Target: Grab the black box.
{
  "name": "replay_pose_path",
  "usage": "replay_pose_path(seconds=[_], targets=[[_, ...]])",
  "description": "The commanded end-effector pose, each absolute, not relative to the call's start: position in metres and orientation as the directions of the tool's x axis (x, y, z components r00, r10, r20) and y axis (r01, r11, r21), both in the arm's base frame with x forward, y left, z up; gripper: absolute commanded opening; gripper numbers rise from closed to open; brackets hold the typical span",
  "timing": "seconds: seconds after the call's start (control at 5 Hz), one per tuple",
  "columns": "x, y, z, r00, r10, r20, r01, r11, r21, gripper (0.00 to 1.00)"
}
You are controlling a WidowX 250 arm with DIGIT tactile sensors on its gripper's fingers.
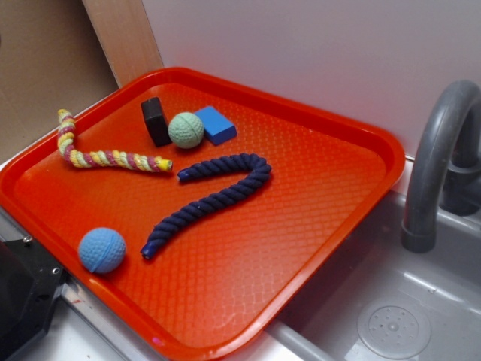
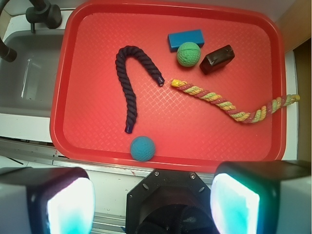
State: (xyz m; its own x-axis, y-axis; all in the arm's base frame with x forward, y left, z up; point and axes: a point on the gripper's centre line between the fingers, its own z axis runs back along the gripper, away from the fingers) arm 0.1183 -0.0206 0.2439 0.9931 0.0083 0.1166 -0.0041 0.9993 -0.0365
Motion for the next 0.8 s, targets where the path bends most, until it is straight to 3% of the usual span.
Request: replay_pose_path(seconds=[0.0, 0.2, 0.4, 0.6], targets=[[0.118, -0.021, 0.244, 0.993, 0.008, 0.117, -0.004, 0.999, -0.037, 1.00], [0.168, 0.010, 0.208, 0.956, 0.252, 0.149, -0.236, 0.965, -0.117, 1.00], [0.203, 0.038, 0.191, 0.858, 0.490, 0.151, -0.460, 0.866, -0.194, 1.00], [0.218, 0.080, 0.161, 0.711, 0.693, 0.118, -0.661, 0.716, -0.223, 1.00]])
